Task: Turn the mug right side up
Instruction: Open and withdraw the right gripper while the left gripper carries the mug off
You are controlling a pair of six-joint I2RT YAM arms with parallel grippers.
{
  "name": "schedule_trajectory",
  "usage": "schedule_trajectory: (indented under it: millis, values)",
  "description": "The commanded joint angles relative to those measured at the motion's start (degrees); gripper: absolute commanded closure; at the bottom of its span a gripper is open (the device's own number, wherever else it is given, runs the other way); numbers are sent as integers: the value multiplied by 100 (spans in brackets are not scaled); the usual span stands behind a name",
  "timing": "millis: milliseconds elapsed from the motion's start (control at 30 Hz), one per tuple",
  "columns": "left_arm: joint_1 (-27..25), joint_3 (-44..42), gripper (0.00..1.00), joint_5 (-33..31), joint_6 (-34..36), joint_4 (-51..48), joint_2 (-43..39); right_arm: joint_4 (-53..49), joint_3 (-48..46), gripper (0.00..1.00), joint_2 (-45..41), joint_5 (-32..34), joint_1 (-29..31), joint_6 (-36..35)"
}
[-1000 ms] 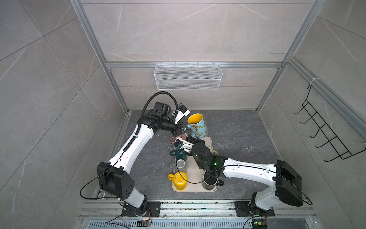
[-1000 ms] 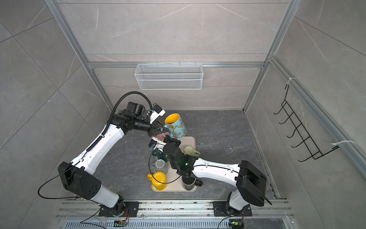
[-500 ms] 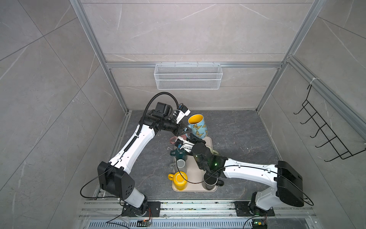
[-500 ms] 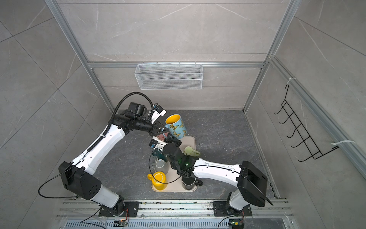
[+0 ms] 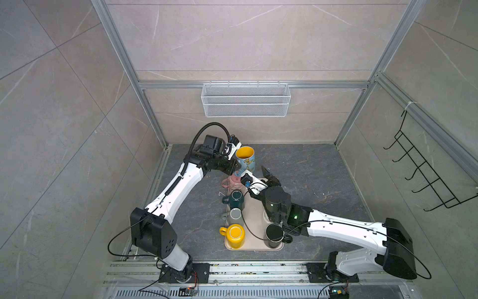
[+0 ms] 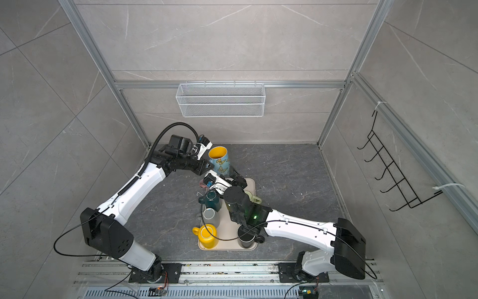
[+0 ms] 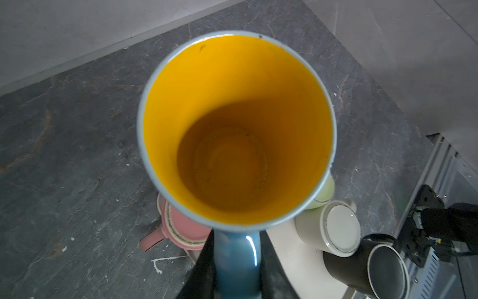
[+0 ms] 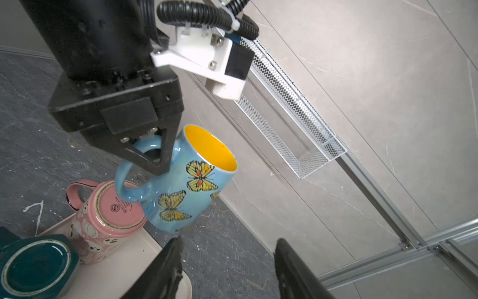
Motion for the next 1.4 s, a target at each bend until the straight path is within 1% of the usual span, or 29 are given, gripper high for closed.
schedule_trajectory:
  millis: [0, 133, 267, 467, 567, 700, 867, 1133, 1367]
  values:
    - [15, 190, 100, -566, -151, 1031, -116, -358, -159, 38, -303, 249, 46, 607]
    - [114, 281, 100, -1162, -250, 1170, 64, -800, -227, 37, -576, 292, 46, 1198]
    - [390, 247, 100, -1716, -511, 1504, 334, -1287, -304, 36, -819, 328, 46, 1809]
    - [1089, 83, 100, -1745, -984, 2197, 886, -1784, -416, 34, -1118, 319, 47, 2436]
    - [1262, -88, 100, -1716, -1032, 2645, 1056, -1810, -476, 34, -1183, 365, 46, 2531]
    - [1377, -112, 100, -1756, -1025, 2779, 1321, -1828, -494, 34, -1166, 415, 46, 2592]
    - [1400, -411, 100, -1748, -1063, 3133, 1417, -1819, -491, 33, -1102, 445, 38, 2663]
    - [1413, -835, 100, -1979, -1203, 3568, 1538, -1818, -496, 33, -1038, 438, 38, 2781]
    - [1433, -959, 100, -1964, -1199, 3725, 1711, -1827, -447, 33, -929, 416, 39, 2883]
